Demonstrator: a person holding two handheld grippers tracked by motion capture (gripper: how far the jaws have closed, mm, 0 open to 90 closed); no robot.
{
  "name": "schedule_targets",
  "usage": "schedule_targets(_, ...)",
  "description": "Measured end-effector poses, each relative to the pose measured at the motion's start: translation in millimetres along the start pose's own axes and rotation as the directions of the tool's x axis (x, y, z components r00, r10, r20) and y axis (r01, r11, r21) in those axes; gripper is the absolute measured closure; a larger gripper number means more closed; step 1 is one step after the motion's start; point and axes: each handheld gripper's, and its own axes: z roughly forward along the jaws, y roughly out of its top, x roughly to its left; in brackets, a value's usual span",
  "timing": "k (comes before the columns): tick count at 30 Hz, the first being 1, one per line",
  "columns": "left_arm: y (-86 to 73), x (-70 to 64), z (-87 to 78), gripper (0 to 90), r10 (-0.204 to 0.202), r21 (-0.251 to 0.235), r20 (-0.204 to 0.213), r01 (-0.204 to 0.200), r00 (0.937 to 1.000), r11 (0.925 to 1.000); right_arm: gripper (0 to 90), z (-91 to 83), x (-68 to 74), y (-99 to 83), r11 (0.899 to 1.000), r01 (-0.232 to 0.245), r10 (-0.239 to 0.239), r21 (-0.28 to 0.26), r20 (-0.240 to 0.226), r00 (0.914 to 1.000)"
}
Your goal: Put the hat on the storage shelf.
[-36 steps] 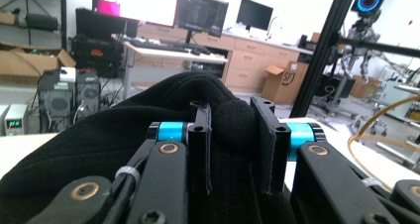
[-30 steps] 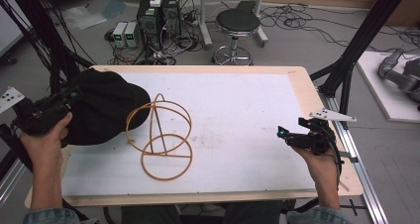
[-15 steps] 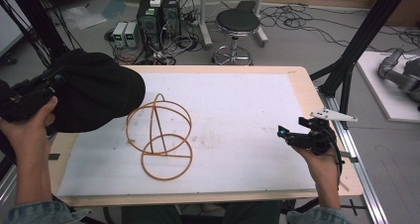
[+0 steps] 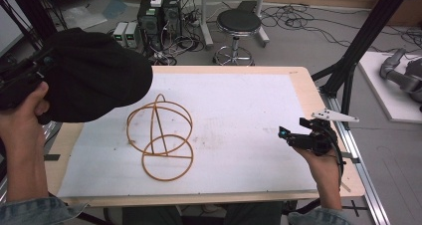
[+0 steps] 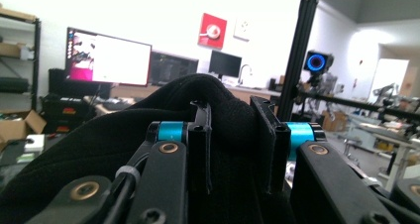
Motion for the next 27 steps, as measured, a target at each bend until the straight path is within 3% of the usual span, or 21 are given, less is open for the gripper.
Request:
schedule_targets(6,10.9,-12.3,5.4,71.2,-0.020,-0.025,0.049,0.021,0.9986,0.9995,12.5,-1.1,-0.8,0.3,1.000,0.001,-0.001,-0.003,0.000,1.0000)
schedule_targets(8,13.2,-16.6,7.8,71.2,-0.030,-0.037,0.083,0.033,0.9961,0.9988,12.5,-0.6,-1.2,0.4,1.000,0.007,-0.007,-0.001,-0.001,1.0000)
schedule_targets(17,20.5,-33.1,15.3,71.2,-0.039,-0.049,0.147,0.047,0.9884,0.9977,12.5,-2.2,0.6,1.1,1.000,0.006,-0.006,-0.001,-0.008,1.0000)
schedule_targets(23,16.6,-36.4,19.3,71.2,-0.073,-0.040,0.188,0.082,0.9794,0.9958,12.5,-3.0,0.3,1.5,1.000,0.008,-0.008,-0.007,-0.006,1.0000)
schedule_targets(27,10.2,-35.2,22.9,71.2,-0.125,-0.024,0.215,0.133,0.9686,0.9908,12.5,-2.5,0.9,1.5,1.000,0.010,-0.010,-0.004,-0.005,0.9999)
